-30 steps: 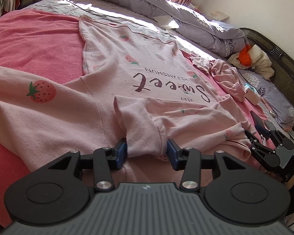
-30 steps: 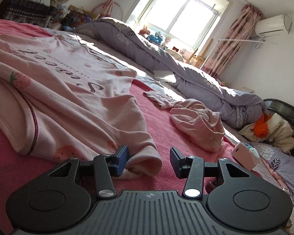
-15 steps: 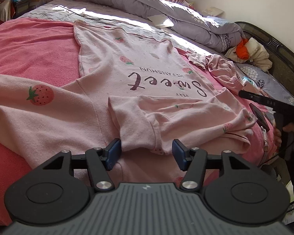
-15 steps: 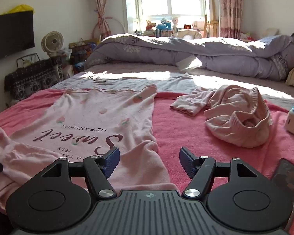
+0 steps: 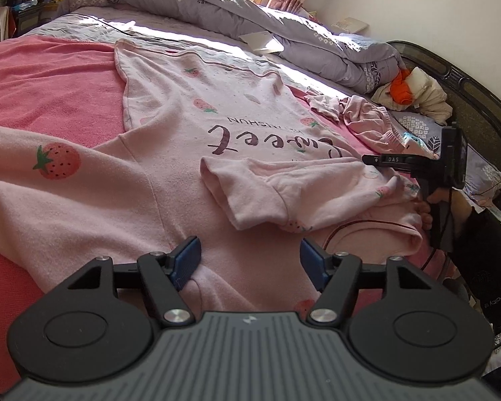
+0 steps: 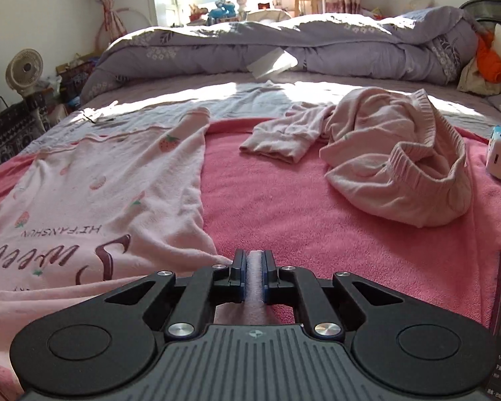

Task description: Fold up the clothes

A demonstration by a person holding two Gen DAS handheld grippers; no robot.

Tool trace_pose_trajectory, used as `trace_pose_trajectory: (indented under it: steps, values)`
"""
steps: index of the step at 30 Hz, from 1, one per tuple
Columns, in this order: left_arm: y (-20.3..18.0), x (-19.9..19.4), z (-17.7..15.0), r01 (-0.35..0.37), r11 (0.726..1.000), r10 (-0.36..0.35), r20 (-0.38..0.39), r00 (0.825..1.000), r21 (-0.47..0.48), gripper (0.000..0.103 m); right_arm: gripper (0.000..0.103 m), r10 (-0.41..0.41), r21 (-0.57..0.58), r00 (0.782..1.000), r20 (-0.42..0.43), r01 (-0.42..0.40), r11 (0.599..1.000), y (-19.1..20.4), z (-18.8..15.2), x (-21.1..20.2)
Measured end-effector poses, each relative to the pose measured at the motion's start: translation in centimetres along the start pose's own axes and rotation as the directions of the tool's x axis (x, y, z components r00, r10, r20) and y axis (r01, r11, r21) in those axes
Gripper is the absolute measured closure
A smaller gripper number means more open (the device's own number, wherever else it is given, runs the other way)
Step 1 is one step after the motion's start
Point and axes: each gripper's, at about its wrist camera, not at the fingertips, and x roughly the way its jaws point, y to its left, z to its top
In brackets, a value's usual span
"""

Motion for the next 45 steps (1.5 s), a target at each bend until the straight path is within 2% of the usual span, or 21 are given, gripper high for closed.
trace_pose_trajectory:
  steps: [2,5,7,8,9,12,14,18,20,22,24,27,29,31,33,35,37,40,45]
  values:
    - [0.0,-0.1,0.1,0.0,1.0,0.0,-0.001,1.0,-0.006,0.034,0.092,-0.039,-0.045,0.999,0.025,0.04,0.998,0.8,-0.1,-0.1]
    - [0.0,-0.5,0.7,-0.002,1.0,0.002,-0.012,1.0,-0.016,0.035,0.087,-0.063,-0.035,0.996,0.068,0.066,0.997,0.4,0.4,-1.4]
    - [0.0,-1.4,1.6,-0.028,0.999,0.028,0.017,0.999,-0.019,0.035,0.074,-0.05,-0.025,0.991,0.124,0.053,0.998,-0.6,0.4,-3.3]
    - [0.1,-2.0,2.1,-0.045,0.999,0.046,0.04,0.998,-0.016,0.035,0.061,-0.045,-0.032,0.987,0.157,0.051,0.998,-1.1,0.2,-4.5]
    - [0.2,-2.5,2.6,-0.05,0.999,0.051,0.066,0.997,-0.016,0.034,0.053,-0.041,-0.047,0.982,0.185,0.051,0.998,-1.4,0.0,-5.5]
    - [0.4,-3.1,3.7,0.007,0.999,-0.003,0.109,0.994,-0.035,0.03,0.052,-0.01,-0.133,0.97,0.242,0.043,0.99,-1.6,-1.6,-8.8]
    - [0.0,-2.2,4.2,0.042,0.999,-0.039,0.099,0.994,-0.034,0.03,0.052,0.018,-0.194,0.966,0.259,0.033,0.981,-1.2,-2.9,-10.4]
    - [-2.8,1.5,4.2,0.014,0.998,-0.015,0.019,1.0,0.057,0.03,0.051,0.093,-0.384,0.957,0.276,0.021,0.923,1.8,-6.3,-12.8]
    - [-3.9,3.2,4.1,-0.04,0.994,0.04,-0.006,0.999,0.101,0.03,0.051,0.128,-0.482,0.958,0.257,0.013,0.876,3.8,-7.9,-13.3]
    - [-4.7,4.8,4.1,-0.107,0.985,0.111,-0.022,0.994,0.135,0.03,0.053,0.136,-0.553,0.966,0.218,0.008,0.833,5.5,-9.1,-13.0]
    - [-4.6,5.5,4.2,-0.154,0.978,0.158,-0.018,0.987,0.139,0.03,0.074,0.14,-0.62,0.971,0.196,0.013,0.784,7.1,-10.3,-12.4]
    - [-3.9,5.9,4.8,-0.184,0.976,0.186,-0.01,0.982,0.113,0.03,0.076,0.125,-0.666,0.963,0.24,0.07,0.742,8.6,-10.9,-12.0]
    - [-3.2,6.1,5.0,-0.212,0.972,0.213,-0.008,0.977,0.099,0.028,0.072,0.108,-0.677,0.957,0.271,0.11,0.728,9.3,-10.8,-11.4]
    - [-2.5,6.5,5.2,-0.245,0.966,0.247,-0.012,0.969,0.089,0.027,0.073,0.082,-0.674,0.954,0.288,0.141,0.725,9.7,-10.7,-10.3]
    - [-2.1,6.5,5.3,-0.237,0.968,0.239,-0.01,0.971,0.078,0.026,0.096,0.079,-0.672,0.954,0.29,0.145,0.726,10.0,-10.9,-10.1]
    - [-1.8,6.4,5.4,-0.233,0.97,0.234,-0.006,0.972,0.07,0.026,0.097,0.08,-0.676,0.949,0.304,0.156,0.721,10.3,-11.2,-10.5]
    - [-1.6,6.3,5.7,-0.237,0.969,0.238,-0.005,0.971,0.068,0.025,0.097,0.085,-0.656,0.95,0.302,0.142,0.741,9.7,-11.2,-11.5]
    - [-1.2,5.9,6.2,-0.245,0.969,0.245,0.009,0.97,0.041,0.025,0.098,0.084,-0.628,0.961,0.263,0.105,0.771,8.6,-11.3,-12.6]
    - [-2.5,5.5,5.9,-0.216,0.972,0.216,0.012,0.976,0.09,0.027,0.098,0.065,-0.615,0.975,0.214,0.083,0.784,7.4,-12.5,-13.0]
